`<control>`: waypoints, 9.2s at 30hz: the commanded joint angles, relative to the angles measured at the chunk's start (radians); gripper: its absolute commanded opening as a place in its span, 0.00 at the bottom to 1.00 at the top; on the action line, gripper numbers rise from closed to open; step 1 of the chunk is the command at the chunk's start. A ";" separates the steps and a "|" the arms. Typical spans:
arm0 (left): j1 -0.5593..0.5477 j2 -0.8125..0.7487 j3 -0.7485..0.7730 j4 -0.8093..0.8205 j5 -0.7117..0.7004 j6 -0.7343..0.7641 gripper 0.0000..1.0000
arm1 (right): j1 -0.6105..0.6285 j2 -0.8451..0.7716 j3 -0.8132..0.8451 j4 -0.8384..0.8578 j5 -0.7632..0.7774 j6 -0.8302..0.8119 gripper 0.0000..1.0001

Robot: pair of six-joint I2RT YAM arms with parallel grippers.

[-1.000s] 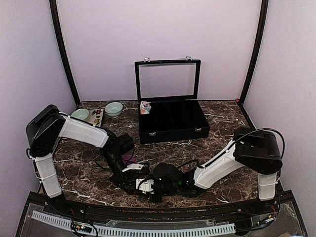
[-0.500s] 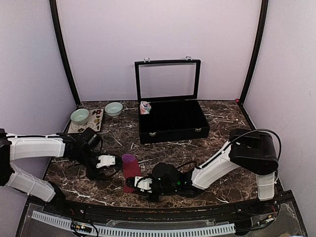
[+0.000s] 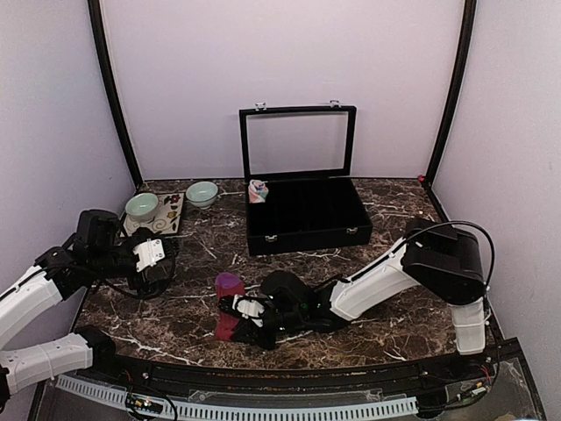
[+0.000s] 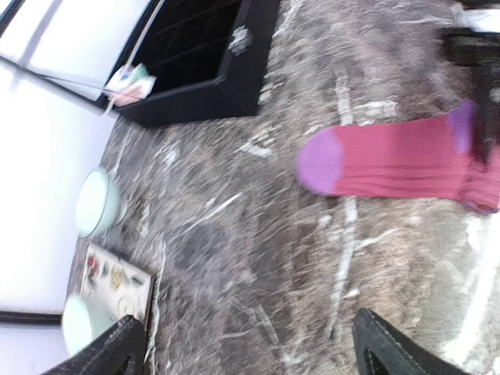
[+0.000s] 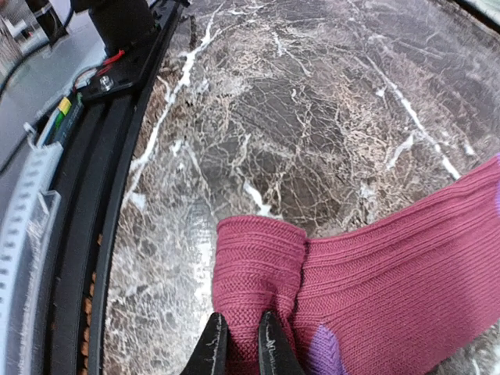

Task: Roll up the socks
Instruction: Roll the sock at the center of the board.

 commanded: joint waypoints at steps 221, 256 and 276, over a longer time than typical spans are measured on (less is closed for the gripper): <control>-0.008 0.820 0.259 0.067 0.170 -0.180 0.52 | 0.036 0.142 0.123 -0.583 0.014 -0.239 0.00; 0.037 0.675 0.319 0.121 0.118 -0.128 0.74 | 0.001 0.272 0.164 -0.586 -0.157 0.330 0.00; -0.361 0.074 -0.109 -0.156 0.241 0.203 0.42 | -0.093 0.413 0.187 -0.549 -0.384 0.690 0.00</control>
